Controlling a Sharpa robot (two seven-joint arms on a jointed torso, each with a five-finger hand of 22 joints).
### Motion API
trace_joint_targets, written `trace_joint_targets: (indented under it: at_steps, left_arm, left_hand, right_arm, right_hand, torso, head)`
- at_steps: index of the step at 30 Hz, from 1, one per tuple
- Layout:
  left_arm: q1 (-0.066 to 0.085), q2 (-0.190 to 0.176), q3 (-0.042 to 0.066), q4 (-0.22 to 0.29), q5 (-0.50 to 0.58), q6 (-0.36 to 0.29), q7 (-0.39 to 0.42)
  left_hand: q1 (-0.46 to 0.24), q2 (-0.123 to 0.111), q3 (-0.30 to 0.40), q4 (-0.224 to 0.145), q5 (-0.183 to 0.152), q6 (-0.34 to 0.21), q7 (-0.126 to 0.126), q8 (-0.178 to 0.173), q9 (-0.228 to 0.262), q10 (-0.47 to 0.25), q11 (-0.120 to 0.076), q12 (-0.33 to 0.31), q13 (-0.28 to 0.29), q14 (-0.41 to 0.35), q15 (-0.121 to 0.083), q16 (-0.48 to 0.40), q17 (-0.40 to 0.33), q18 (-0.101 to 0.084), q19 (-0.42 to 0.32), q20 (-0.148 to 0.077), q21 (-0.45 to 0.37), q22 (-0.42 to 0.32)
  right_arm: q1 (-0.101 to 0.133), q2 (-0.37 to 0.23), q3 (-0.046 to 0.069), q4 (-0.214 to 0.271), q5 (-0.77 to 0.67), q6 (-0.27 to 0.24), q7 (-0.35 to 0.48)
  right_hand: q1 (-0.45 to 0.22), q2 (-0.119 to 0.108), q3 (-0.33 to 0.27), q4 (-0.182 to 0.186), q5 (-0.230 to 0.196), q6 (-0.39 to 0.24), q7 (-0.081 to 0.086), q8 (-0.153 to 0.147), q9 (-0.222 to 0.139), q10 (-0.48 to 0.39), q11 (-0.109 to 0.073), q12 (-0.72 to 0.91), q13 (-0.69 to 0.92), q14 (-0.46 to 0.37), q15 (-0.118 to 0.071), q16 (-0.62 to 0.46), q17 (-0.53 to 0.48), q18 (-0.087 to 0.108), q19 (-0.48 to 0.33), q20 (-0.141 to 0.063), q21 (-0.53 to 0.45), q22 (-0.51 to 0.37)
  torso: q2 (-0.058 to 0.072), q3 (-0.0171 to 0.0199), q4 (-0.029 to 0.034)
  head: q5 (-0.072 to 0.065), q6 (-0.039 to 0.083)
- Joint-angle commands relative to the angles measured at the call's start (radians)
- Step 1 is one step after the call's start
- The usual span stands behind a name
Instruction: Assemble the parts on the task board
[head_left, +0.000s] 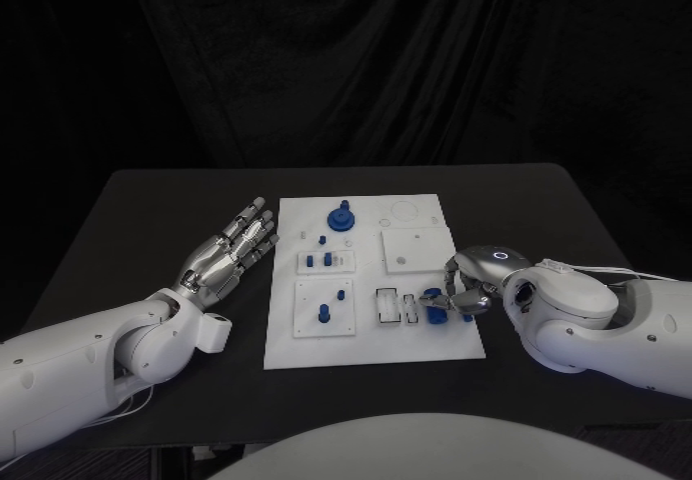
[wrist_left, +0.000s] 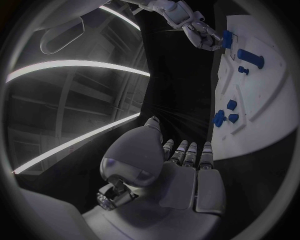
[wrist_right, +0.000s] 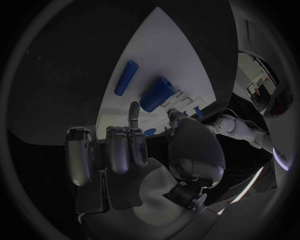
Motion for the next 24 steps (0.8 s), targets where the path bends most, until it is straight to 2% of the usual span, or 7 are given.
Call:
trace_joint_targets:
  at_steps: [1,8,11,19,20,22,24]
  left_arm:
    - [-0.001,0.002,0.001,0.0,0.004,0.022,0.006]
    - [-0.001,0.001,0.001,-0.003,0.004,0.026,0.003]
    - [-0.001,0.003,0.001,-0.006,0.004,0.031,-0.001]
    - [-0.002,0.006,0.001,-0.009,0.004,0.04,-0.011]
    - [-0.002,0.005,0.001,-0.01,0.004,0.042,-0.013]
    - [-0.002,0.005,0.001,-0.01,0.004,0.043,-0.015]
    - [-0.003,0.004,0.001,-0.01,0.004,0.043,-0.016]
  left_hand:
    - [0.01,0.0,0.008,-0.001,0.005,0.02,0.02,0.008,0.005,0.0,0.009,0.005,0.001,0.0,0.011,-0.004,-0.002,0.013,-0.001,0.012,-0.001,0.001]
    - [0.014,0.0,0.01,-0.001,0.012,0.026,0.029,0.01,0.006,0.001,0.011,0.008,0.002,0.0,0.016,-0.004,-0.002,0.014,0.0,0.018,-0.001,0.002]
    - [0.017,0.0,0.013,-0.003,0.017,0.03,0.035,0.011,0.006,0.001,0.013,0.008,0.002,0.0,0.017,-0.004,-0.002,0.015,0.0,0.02,-0.001,0.002]
    - [0.028,0.0,0.022,-0.007,0.035,0.044,0.054,0.016,0.008,0.001,0.016,0.008,0.002,0.0,0.021,-0.004,-0.002,0.018,0.0,0.027,-0.001,0.003]
    - [0.033,0.0,0.027,-0.008,0.049,0.048,0.06,0.018,0.009,0.001,0.015,0.007,0.002,0.0,0.023,-0.004,-0.002,0.019,0.0,0.029,-0.001,0.003]
    - [0.038,-0.001,0.031,-0.01,0.063,0.062,0.071,0.024,0.012,0.001,0.014,0.008,0.002,0.0,0.023,-0.004,-0.002,0.019,0.0,0.03,-0.001,0.003]
    - [0.04,-0.001,0.033,-0.011,0.067,0.067,0.077,0.026,0.012,0.001,0.013,0.008,0.002,0.0,0.023,-0.004,-0.002,0.02,0.0,0.031,-0.001,0.003]
  right_arm:
    - [-0.008,0.003,0.0,-0.003,0.0,0.019,-0.018]
    - [-0.018,0.017,0.0,-0.017,0.004,0.023,-0.012]
    - [-0.023,0.027,0.0,-0.027,0.005,0.027,-0.009]
    - [-0.041,0.046,0.0,-0.05,0.005,0.035,-0.007]
    - [-0.043,0.05,0.0,-0.053,0.009,0.035,-0.007]
    - [-0.047,0.053,0.0,-0.056,0.03,0.034,-0.006]
    - [-0.049,0.055,0.0,-0.058,0.061,0.033,-0.004]
  right_hand:
    - [-0.016,0.005,0.007,0.001,-0.005,0.008,-0.001,-0.006,0.001,0.106,-0.008,0.002,0.263,0.107,-0.008,0.003,0.263,-0.007,0.107,-0.007,0.003,0.263]
    - [-0.031,0.016,0.018,0.0,-0.007,0.03,-0.004,-0.015,0.002,0.106,-0.011,0.002,0.263,0.107,-0.01,0.003,0.263,-0.007,0.107,-0.009,0.003,0.263]
    - [0.003,0.026,0.036,-0.002,0.009,0.045,-0.006,-0.023,0.005,0.106,-0.013,0.002,0.263,0.107,-0.013,0.003,0.263,-0.007,0.107,-0.011,0.003,0.263]
    - [0.06,0.048,0.061,-0.003,0.102,0.067,-0.011,-0.045,0.015,0.106,-0.017,0.002,0.263,0.107,-0.019,0.003,0.263,-0.007,0.107,-0.017,0.003,0.263]
    - [0.074,0.057,0.072,-0.004,0.152,0.069,-0.012,-0.051,0.019,0.106,-0.018,0.002,0.263,0.107,-0.02,0.003,0.263,-0.007,0.107,-0.018,0.003,0.263]
    - [0.089,0.063,0.085,-0.005,0.208,0.073,-0.014,-0.056,0.026,0.106,-0.02,0.002,0.263,0.107,-0.022,0.003,0.263,-0.007,0.107,-0.019,0.003,0.263]
    - [0.102,0.062,0.093,-0.006,0.24,0.074,-0.015,-0.058,0.032,0.106,-0.021,0.002,0.263,0.107,-0.023,0.003,0.263,-0.007,0.107,-0.02,0.003,0.263]
  torso:
    - [0.0,-0.0003,0.0022]
    - [-0.001,-0.0016,-0.0009]
    - [0.0,-0.0014,0.0019]
    - [-0.002,-0.0005,-0.0006]
    - [-0.002,-0.0004,-0.001]
    - [-0.002,-0.0002,-0.0007]
    - [-0.002,-0.0002,-0.0001]
  head:
    - [-0.004,0.0]
    - [0.003,0.0]
    - [0.001,0.0]
    - [0.006,0.0]
    - [0.006,0.0]
    - [0.007,0.0]
    - [0.008,0.0]
